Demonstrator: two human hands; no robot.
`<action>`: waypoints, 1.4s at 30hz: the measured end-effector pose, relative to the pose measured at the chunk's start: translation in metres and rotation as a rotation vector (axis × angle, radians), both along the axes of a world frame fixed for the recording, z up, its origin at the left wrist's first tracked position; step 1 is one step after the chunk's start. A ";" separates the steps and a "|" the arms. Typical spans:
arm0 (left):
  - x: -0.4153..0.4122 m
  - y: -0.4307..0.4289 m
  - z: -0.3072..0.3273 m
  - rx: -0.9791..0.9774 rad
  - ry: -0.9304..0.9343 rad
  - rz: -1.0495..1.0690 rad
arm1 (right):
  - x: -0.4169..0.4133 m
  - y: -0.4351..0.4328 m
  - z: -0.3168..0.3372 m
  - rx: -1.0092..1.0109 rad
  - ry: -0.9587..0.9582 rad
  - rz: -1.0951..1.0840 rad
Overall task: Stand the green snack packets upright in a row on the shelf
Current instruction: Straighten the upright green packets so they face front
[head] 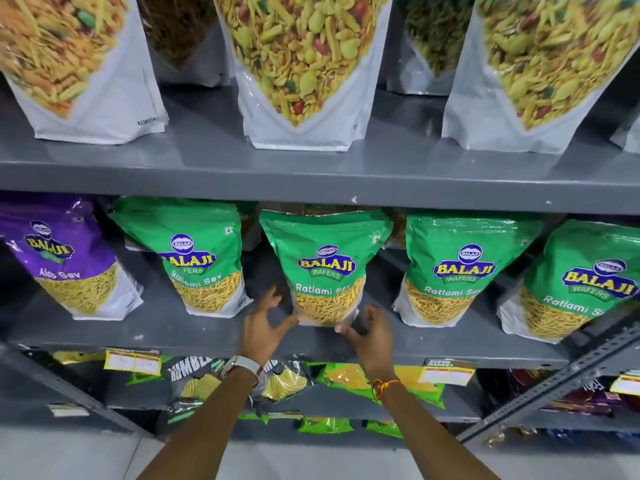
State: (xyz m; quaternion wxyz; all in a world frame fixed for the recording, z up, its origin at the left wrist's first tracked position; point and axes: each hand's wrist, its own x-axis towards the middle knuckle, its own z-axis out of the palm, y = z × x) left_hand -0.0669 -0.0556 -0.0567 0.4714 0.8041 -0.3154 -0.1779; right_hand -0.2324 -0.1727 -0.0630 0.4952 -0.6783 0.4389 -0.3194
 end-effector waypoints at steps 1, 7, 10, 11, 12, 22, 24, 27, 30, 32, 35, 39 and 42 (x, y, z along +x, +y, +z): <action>0.001 0.011 -0.004 -0.018 -0.007 0.024 | -0.001 0.010 -0.001 -0.033 0.008 0.007; 0.040 0.083 -0.008 -0.058 -0.210 0.210 | 0.050 0.074 0.011 0.173 -0.010 0.413; 0.084 0.105 -0.002 -0.076 -0.195 0.360 | 0.094 0.094 0.021 0.198 -0.081 0.423; 0.098 0.109 0.002 -0.084 -0.168 0.355 | 0.109 0.096 0.026 0.160 -0.057 0.412; 0.113 0.113 0.007 -0.075 -0.132 0.331 | 0.126 0.098 0.031 0.131 -0.028 0.393; 0.164 0.095 0.041 -0.042 0.299 -0.144 | 0.197 0.089 0.027 0.090 0.119 0.296; 0.165 0.092 0.035 -0.060 0.324 -0.118 | 0.200 0.091 0.023 0.059 0.147 0.289; 0.168 0.090 0.027 -0.089 0.286 -0.082 | 0.203 0.092 0.021 0.032 0.115 0.189; 0.165 0.092 0.026 -0.084 0.252 -0.054 | 0.203 0.091 0.017 0.034 0.103 0.147; 0.160 0.097 0.026 -0.068 0.211 -0.044 | 0.201 0.092 0.011 0.049 0.096 0.140; 0.156 0.102 0.023 -0.015 0.165 -0.024 | 0.195 0.095 0.005 0.063 0.089 0.123; 0.153 0.103 0.023 -0.009 0.145 -0.039 | 0.192 0.098 0.005 0.072 0.083 0.134; 0.154 0.102 0.025 -0.010 0.145 -0.047 | 0.192 0.100 0.003 0.050 0.094 0.144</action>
